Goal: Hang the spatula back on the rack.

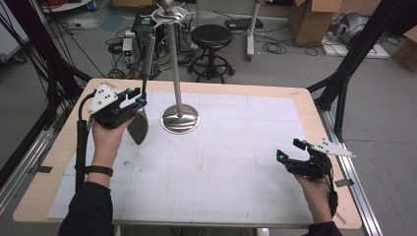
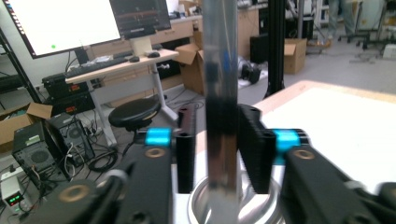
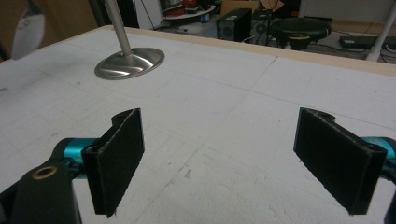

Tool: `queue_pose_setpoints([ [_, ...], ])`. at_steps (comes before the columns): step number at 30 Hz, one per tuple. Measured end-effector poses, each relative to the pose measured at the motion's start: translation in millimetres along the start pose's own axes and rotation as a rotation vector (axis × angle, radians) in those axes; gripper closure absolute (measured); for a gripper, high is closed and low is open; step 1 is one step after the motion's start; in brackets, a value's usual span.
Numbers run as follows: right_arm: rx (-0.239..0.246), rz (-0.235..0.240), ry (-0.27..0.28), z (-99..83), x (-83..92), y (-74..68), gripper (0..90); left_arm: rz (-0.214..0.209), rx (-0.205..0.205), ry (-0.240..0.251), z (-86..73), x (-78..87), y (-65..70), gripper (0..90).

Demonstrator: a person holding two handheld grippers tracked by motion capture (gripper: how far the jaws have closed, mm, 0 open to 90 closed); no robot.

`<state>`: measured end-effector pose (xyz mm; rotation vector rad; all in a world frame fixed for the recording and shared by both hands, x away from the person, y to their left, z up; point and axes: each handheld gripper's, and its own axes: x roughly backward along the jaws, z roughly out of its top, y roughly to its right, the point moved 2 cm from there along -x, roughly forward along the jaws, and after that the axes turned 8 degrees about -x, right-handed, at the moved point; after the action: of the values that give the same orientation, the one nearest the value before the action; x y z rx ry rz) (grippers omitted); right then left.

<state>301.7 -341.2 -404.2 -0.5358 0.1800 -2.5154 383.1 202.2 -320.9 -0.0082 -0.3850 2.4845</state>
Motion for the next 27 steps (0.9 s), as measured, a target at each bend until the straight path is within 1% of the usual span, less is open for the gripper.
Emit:
queue_pose_setpoints([
  [1,0.002,0.000,0.000,0.1,0.1,0.1,15.5,-0.003,0.005,-0.001,0.6,1.8,-0.5,61.7],
  [4,-0.001,0.001,0.002,0.4,0.1,-0.6,15.5,-0.021,0.026,-0.009,2.0,7.2,-1.4,51.7],
  [5,0.004,0.002,0.002,0.5,-0.1,-0.6,15.5,-0.027,0.033,-0.011,3.0,9.4,-1.0,44.8],
  [6,0.003,0.003,0.002,0.5,-0.2,-0.9,15.5,-0.032,0.033,-0.009,4.1,11.9,-0.1,40.2],
  [7,0.005,0.002,0.001,0.6,-0.3,-0.9,15.5,-0.045,0.034,0.001,5.1,14.9,1.2,36.9],
  [8,0.001,0.003,-0.001,0.5,-0.3,-1.5,15.5,-0.066,0.037,0.011,6.2,18.0,2.5,35.3],
  [10,0.002,0.005,0.001,0.9,-0.6,-2.1,15.5,-0.096,0.042,0.019,7.6,23.4,5.0,29.5],
  [12,0.008,0.007,0.002,1.2,-0.7,-2.7,15.5,-0.129,0.034,0.014,8.0,29.6,8.6,27.1],
  [13,0.007,0.006,0.001,1.4,-0.8,-3.1,15.5,-0.148,0.026,0.000,7.3,33.6,10.7,26.2],
  [14,0.010,0.008,0.001,1.6,-1.1,-3.7,15.5,-0.157,0.024,-0.008,6.8,35.7,12.5,24.0],
  [15,0.011,0.009,-0.001,1.7,-1.3,-3.9,15.5,-0.165,0.012,-0.017,6.0,39.5,14.9,21.5],
  [17,0.007,0.010,-0.002,1.8,-2.1,-5.2,15.5,-0.173,-0.016,-0.025,4.1,48.3,18.7,21.1],
  [19,0.012,0.014,-0.005,1.7,-3.4,-5.8,15.5,-0.188,-0.001,-0.023,1.0,58.0,21.9,21.1],
  [22,0.013,0.017,-0.011,1.3,-4.4,-6.4,15.5,-0.207,-0.001,-0.026,-3.9,69.0,25.7,20.6],
  [23,0.015,0.017,-0.012,1.3,-4.4,-6.4,15.5,-0.214,-0.005,-0.034,-7.6,74.1,27.9,20.6],
  [24,0.013,0.018,-0.014,1.1,-4.5,-7.0,15.4,-0.217,-0.006,-0.036,-9.0,75.5,28.5,20.6],
  [26,0.017,0.022,-0.015,1.0,-4.7,-7.2,15.4,-0.248,0.002,-0.042,-16.6,81.3,32.2,20.1],
  [27,0.019,0.023,-0.016,0.9,-4.7,-7.3,15.4,-0.254,0.000,-0.049,-20.0,83.7,34.3,20.1],
])
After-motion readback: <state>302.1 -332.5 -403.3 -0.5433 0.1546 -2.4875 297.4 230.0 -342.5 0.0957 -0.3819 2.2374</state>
